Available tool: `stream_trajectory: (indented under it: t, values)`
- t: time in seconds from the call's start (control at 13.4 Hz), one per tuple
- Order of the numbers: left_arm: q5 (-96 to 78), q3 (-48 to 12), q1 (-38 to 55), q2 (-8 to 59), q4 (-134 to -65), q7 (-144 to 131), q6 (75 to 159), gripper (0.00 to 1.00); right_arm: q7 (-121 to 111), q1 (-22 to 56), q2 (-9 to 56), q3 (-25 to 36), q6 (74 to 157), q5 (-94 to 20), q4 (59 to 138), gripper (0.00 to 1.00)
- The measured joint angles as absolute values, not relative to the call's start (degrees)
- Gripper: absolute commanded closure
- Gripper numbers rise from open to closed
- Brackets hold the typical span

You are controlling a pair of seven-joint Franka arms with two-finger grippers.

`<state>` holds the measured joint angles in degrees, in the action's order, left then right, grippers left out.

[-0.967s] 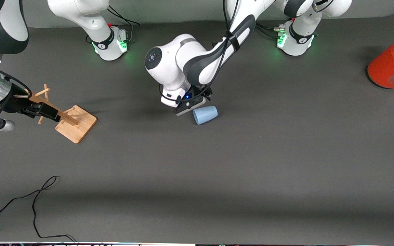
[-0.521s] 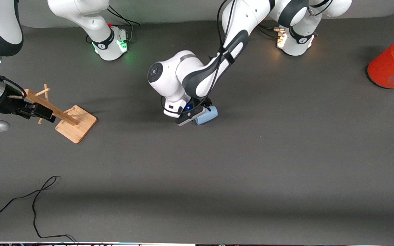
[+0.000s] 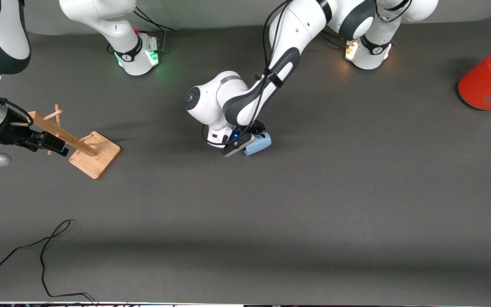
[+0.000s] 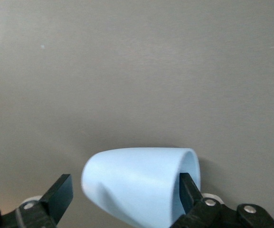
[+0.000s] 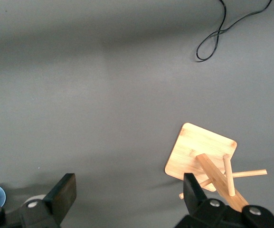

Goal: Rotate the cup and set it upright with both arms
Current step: 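Grasp the lying cup by its rim with the left gripper, then rotate the cup upright with the left gripper and set it down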

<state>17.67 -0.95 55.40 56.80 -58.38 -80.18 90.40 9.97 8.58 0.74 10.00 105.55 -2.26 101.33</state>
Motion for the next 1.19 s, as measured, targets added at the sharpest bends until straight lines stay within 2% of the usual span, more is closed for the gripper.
stream_trajectory:
  t: [0.3,0.67,0.97,1.12,1.19]
  values:
    - [18.88,-0.91,55.4,56.81,-58.06,-80.18,85.47,0.0,9.84,8.25,0.73,10.0,105.62,-2.26,102.02,0.0]
    - [18.98,-1.2,55.94,57.26,-58.82,-81.24,84.69,0.0,5.87,6.36,0.72,9.69,106.44,-2.26,102.76,0.0]
    - [18.96,-1.51,57.05,57.35,-61.02,-84.1,84.86,0.01,5.79,1.3,-0.03,2.11,106.54,-2.26,102.75,0.0]
    - [18.96,-1.47,57.07,57.33,-60.96,-84.24,84.92,0.1,5.74,1.27,-0.31,1.42,106.54,-2.26,102.75,0.0]
    - [18.96,-1.43,57.07,57.27,-60.92,-84.25,84.97,0.19,5.67,1.27,-0.39,1.36,106.54,-2.26,102.75,0.0]
